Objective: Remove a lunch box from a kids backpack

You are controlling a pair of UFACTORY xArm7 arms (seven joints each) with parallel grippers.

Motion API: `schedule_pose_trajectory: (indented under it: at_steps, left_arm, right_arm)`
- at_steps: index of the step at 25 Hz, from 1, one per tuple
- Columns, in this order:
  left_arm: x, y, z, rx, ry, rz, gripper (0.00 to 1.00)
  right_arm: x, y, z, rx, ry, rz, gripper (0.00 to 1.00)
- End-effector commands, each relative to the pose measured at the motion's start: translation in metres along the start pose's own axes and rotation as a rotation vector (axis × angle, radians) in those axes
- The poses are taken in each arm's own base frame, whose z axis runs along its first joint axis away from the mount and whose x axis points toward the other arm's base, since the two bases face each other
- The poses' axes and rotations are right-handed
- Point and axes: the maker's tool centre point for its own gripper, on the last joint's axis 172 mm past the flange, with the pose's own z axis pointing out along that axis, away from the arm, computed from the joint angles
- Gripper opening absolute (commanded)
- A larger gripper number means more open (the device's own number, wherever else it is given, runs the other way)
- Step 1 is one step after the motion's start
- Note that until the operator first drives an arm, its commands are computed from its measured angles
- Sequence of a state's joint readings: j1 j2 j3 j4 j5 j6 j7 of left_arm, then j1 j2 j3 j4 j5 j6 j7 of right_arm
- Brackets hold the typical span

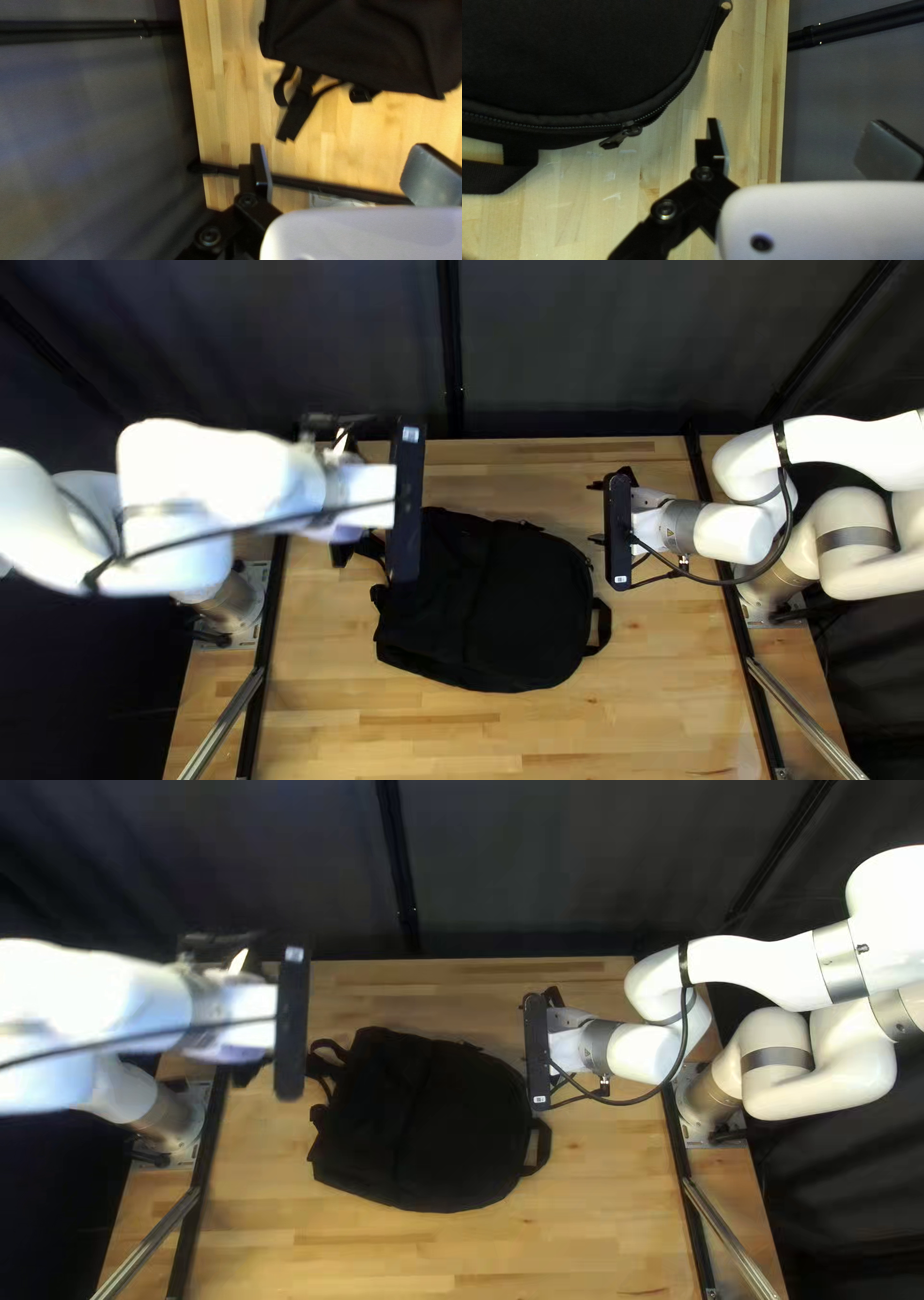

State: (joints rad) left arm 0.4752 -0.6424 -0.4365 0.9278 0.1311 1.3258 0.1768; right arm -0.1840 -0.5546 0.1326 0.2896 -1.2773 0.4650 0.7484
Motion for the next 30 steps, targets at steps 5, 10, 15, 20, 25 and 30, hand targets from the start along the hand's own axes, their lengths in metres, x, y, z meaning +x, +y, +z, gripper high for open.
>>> schedule_pose_trajectory:
  at_steps: [5, 10, 15, 20, 25, 30]
  left_arm:
    - [-0.001, -0.052, 0.141, -0.243, 0.087, -0.246, 1.0]
    - [0.01, -0.048, 0.21, -0.469, 0.121, -0.399, 1.0]
    - [0.037, -0.032, 0.237, -0.609, 0.146, -0.484, 1.0]
    - [0.063, -0.011, 0.247, -0.705, 0.163, -0.557, 1.0]
    - [0.081, 0.016, 0.249, -0.739, 0.176, -0.559, 1.0]
    - [0.094, 0.028, 0.248, -0.743, 0.182, -0.538, 1.0]
  right_arm:
    - [0.0, 0.0, 0.0, 0.0, 0.0, 0.0, 1.0]
    - [0.0, 0.0, 0.0, 0.0, 0.0, 0.0, 1.0]
    - [0.0, 0.0, 0.0, 0.0, 0.0, 0.0, 1.0]
    - [0.0, 0.0, 0.0, 0.0, 0.0, 0.0, 1.0]
    - [0.0, 0.0, 0.0, 0.0, 0.0, 0.0, 1.0]
    - [0.0, 0.0, 0.0, 0.0, 0.0, 0.0, 1.0]
